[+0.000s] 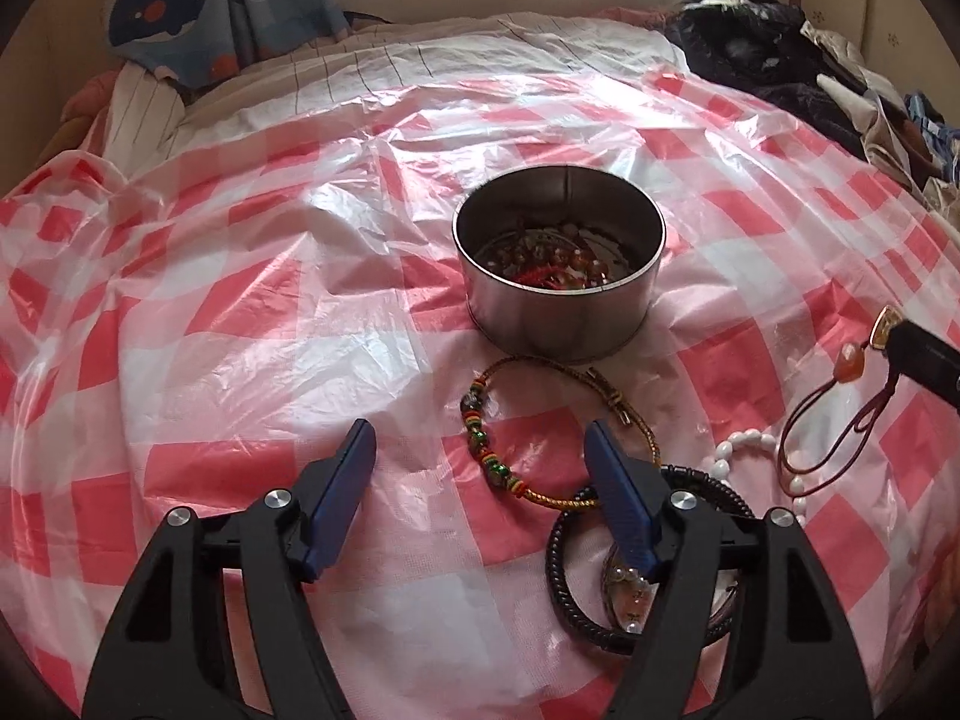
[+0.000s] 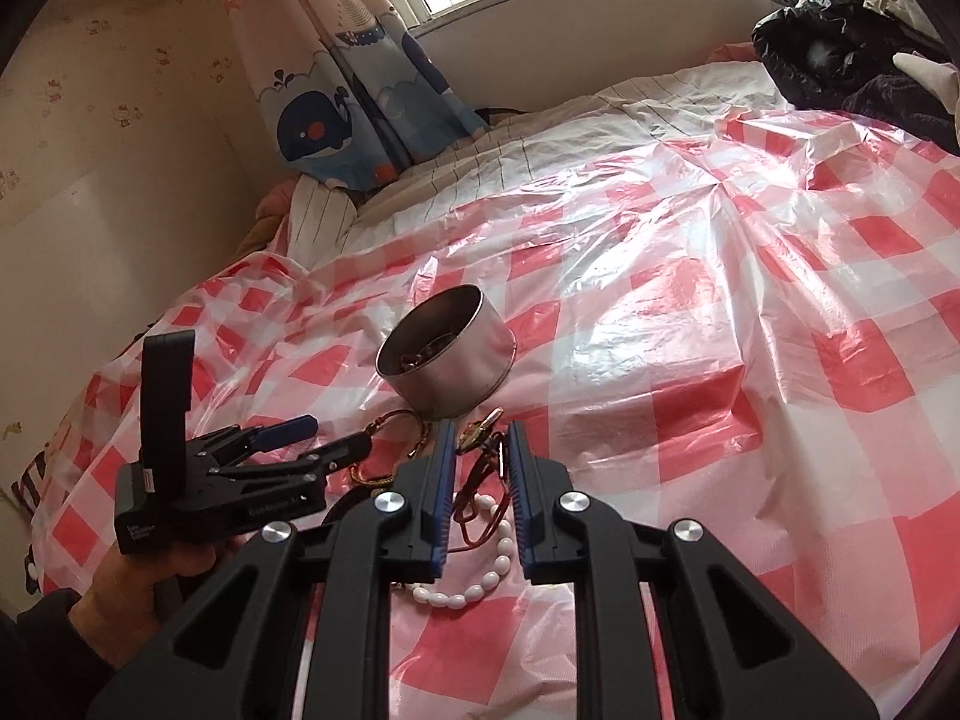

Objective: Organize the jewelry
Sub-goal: 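Grasp the multicolor bead bracelet with the left tool while the right tool grasps the red cord pendant, then lift the bead bracelet with the left tool while the right tool carries the pendant toward the tin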

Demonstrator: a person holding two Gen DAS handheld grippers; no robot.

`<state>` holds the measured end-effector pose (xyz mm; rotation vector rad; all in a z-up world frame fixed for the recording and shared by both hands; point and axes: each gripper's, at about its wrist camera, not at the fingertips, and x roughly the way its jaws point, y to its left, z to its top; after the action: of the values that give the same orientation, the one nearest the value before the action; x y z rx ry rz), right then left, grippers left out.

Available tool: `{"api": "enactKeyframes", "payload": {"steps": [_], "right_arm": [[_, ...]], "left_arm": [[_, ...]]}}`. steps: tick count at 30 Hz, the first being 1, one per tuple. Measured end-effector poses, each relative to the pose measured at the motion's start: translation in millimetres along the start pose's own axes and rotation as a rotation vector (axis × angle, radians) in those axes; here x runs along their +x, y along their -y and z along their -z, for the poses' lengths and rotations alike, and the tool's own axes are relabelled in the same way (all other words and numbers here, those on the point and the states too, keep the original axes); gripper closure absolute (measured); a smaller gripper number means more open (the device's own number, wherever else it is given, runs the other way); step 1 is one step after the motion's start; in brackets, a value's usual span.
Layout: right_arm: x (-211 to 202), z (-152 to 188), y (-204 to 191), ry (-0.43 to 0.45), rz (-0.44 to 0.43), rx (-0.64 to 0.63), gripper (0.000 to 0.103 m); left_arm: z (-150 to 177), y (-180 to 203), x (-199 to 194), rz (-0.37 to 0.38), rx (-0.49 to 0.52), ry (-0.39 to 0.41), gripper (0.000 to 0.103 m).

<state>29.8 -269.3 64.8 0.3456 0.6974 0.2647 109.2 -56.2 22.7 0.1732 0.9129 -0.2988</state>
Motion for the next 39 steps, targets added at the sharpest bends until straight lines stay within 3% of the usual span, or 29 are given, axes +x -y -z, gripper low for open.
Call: {"api": "enactKeyframes", "payload": {"steps": [1,2,3,4,7,13,15,16,17,19,26,39], "right_arm": [[5.2,0.9,1.5,-0.022,0.018,0.006,0.085],[10.9,2.1,4.2,-0.048,0.036,0.016,0.080],[16.5,3.9,7.8,-0.078,0.060,0.032,0.071],[21.3,5.8,12.3,-0.104,0.079,0.052,0.051],[25.0,8.0,14.1,-0.126,0.093,0.052,0.045],[45.0,21.5,3.2,-0.229,0.170,-0.035,0.042],[45.7,22.8,4.2,-0.233,0.179,-0.037,0.055],[47.2,23.7,5.9,-0.244,0.168,-0.030,0.077],[47.9,24.4,7.3,-0.251,0.150,-0.023,0.091],[43.6,23.6,4.7,-0.226,0.139,-0.035,0.096],[16.0,12.5,-5.1,-0.081,0.097,-0.061,0.098],[-7.8,-8.4,-11.3,0.040,0.002,-0.043,0.098]], "left_arm": [[1.7,2.4,2.8,-0.004,0.012,-0.008,0.035],[3.0,4.8,3.8,-0.004,0.025,-0.007,0.044],[3.6,6.9,3.4,0.014,0.037,-0.005,0.056],[4.2,9.2,4.9,0.020,0.045,-0.022,0.081],[5.3,9.8,2.8,0.026,0.055,-0.023,0.096],[-1.4,1.5,-14.1,0.046,0.025,0.025,0.096],[-3.6,-2.2,-17.5,0.063,0.009,0.034,0.096],[-4.2,-3.9,-18.8,0.065,0.003,0.037,0.096],[-4.9,-5.2,-19.1,0.067,-0.001,0.039,0.096],[-5.3,-7.0,-20.1,0.072,-0.009,0.040,0.096],[-7.7,-11.3,-28.9,0.092,-0.028,0.065,0.096],[-11.5,-16.6,-44.5,0.115,-0.044,0.111,0.097]]}}
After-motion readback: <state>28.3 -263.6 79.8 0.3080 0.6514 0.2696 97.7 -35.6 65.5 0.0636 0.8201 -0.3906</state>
